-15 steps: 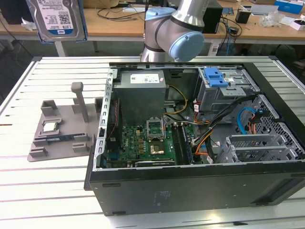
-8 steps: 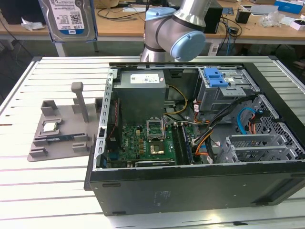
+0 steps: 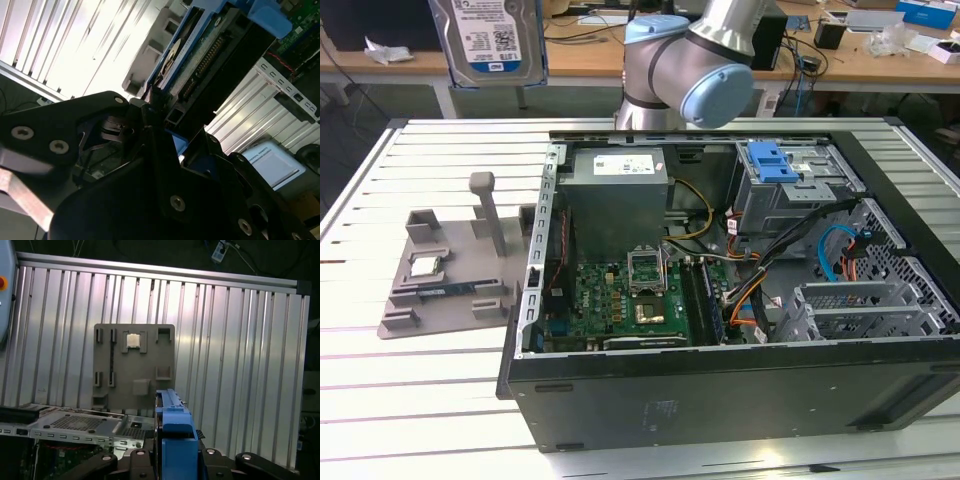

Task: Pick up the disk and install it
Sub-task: 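Pick up the disk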

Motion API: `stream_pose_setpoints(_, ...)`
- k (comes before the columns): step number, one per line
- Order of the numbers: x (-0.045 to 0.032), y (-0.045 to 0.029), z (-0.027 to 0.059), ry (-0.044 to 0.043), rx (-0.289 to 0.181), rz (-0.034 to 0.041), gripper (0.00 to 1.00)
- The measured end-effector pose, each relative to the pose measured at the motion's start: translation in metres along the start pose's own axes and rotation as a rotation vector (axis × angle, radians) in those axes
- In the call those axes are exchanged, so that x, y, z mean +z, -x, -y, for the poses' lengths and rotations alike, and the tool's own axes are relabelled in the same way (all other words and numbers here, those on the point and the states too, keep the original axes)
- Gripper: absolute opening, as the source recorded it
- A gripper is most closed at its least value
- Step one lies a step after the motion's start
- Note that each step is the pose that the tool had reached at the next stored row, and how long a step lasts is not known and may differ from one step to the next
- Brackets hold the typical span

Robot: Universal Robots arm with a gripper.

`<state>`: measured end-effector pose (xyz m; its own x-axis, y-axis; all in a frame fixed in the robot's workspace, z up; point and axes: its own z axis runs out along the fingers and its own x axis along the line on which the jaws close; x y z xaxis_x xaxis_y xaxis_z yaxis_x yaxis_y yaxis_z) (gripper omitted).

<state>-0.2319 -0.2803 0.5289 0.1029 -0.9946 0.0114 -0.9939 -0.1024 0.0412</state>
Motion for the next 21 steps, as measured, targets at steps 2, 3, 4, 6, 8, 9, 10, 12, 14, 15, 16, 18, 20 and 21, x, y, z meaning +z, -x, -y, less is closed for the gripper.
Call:
stream_pose_setpoints(2, -0.0004, -0.0010, 0.0100, -0.0001, 0.000, 0.0001, 0.37)
stream_pose_setpoints(3, -0.0005, -0.0013, 0.0125, -0.0001, 0.000, 0.0000, 0.37)
stream_pose_setpoints(4, -0.0005, -0.0015, 0.0149, -0.0002, 0.000, 0.0001, 0.37)
stream_pose_setpoints(6, -0.0011, -0.0027, 0.0269, 0.0000, 0.000, 0.0000, 0.37)
stream_pose_setpoints(8, -0.0015, -0.0039, 0.0395, -0.0001, 0.000, 0.0001, 0.37)
stream_pose_setpoints(9, -0.0018, -0.0045, 0.0453, -0.0001, 0.000, 0.0000, 0.37)
stream_pose_setpoints(10, -0.0019, -0.0048, 0.0485, -0.0002, 0.000, 0.0001, 0.37)
stream_pose_setpoints(12, -0.0022, -0.0053, 0.0547, 0.0000, 0.000, 0.0000, 0.37)
stream_pose_setpoints(14, -0.0025, -0.0060, 0.0617, 0.0000, 0.000, 0.0000, 0.37)
stream_pose_setpoints(15, -0.0027, -0.0065, 0.0663, -0.0001, 0.000, 0.0000, 0.37)
stream_pose_setpoints(16, -0.0028, -0.0068, 0.0689, 0.0000, 0.000, 0.0000, 0.37)
stream_pose_setpoints(18, -0.0030, -0.0073, 0.0751, -0.0001, 0.000, 0.0000, 0.37)
stream_pose_setpoints(20, -0.0033, -0.0081, 0.0834, -0.0001, 0.000, 0.0001, 0.37)
stream_pose_setpoints(21, -0.0035, -0.0086, 0.0887, -0.0001, 0.000, 0.0001, 0.37)
